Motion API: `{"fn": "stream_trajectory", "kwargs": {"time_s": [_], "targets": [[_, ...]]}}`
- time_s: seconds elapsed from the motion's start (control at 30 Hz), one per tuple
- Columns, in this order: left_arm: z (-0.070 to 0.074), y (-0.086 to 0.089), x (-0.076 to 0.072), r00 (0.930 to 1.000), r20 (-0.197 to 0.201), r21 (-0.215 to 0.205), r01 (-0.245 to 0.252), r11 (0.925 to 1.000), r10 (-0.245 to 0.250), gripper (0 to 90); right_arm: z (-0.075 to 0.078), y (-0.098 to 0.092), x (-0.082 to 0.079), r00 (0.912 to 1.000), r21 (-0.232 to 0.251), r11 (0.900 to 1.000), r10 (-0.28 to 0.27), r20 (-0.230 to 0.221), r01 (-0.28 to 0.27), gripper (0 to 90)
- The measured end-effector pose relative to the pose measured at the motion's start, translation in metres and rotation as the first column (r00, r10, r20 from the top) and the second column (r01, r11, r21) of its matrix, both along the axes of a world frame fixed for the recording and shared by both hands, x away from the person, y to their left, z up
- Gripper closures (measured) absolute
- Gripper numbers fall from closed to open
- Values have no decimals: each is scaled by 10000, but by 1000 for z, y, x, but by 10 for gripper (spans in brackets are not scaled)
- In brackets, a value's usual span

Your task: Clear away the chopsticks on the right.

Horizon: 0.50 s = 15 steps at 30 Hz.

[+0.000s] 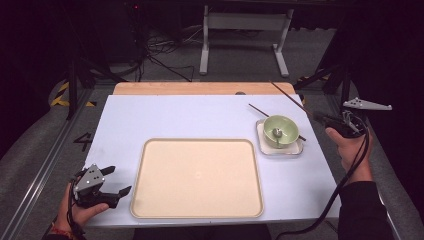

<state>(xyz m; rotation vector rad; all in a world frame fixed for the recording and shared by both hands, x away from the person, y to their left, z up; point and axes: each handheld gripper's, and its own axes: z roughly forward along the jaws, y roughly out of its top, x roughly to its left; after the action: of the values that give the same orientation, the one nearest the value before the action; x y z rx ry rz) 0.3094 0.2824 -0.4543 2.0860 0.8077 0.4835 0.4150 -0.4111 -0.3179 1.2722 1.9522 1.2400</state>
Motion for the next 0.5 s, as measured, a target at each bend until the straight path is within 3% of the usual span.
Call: {"fn": "stream_trajectory", "kwargs": {"time_s": [0.27,0.5], "targets": [[0,-1,2,10000,3,-83,6,10000,-6,131,16,31,-27,9954,63,9966,813,502,-817,853],[-1,0,4,10000,-2,60,-49,10000,49,132,12,68,-50,9820,0,9838,1792,600,-1795,853]]}}
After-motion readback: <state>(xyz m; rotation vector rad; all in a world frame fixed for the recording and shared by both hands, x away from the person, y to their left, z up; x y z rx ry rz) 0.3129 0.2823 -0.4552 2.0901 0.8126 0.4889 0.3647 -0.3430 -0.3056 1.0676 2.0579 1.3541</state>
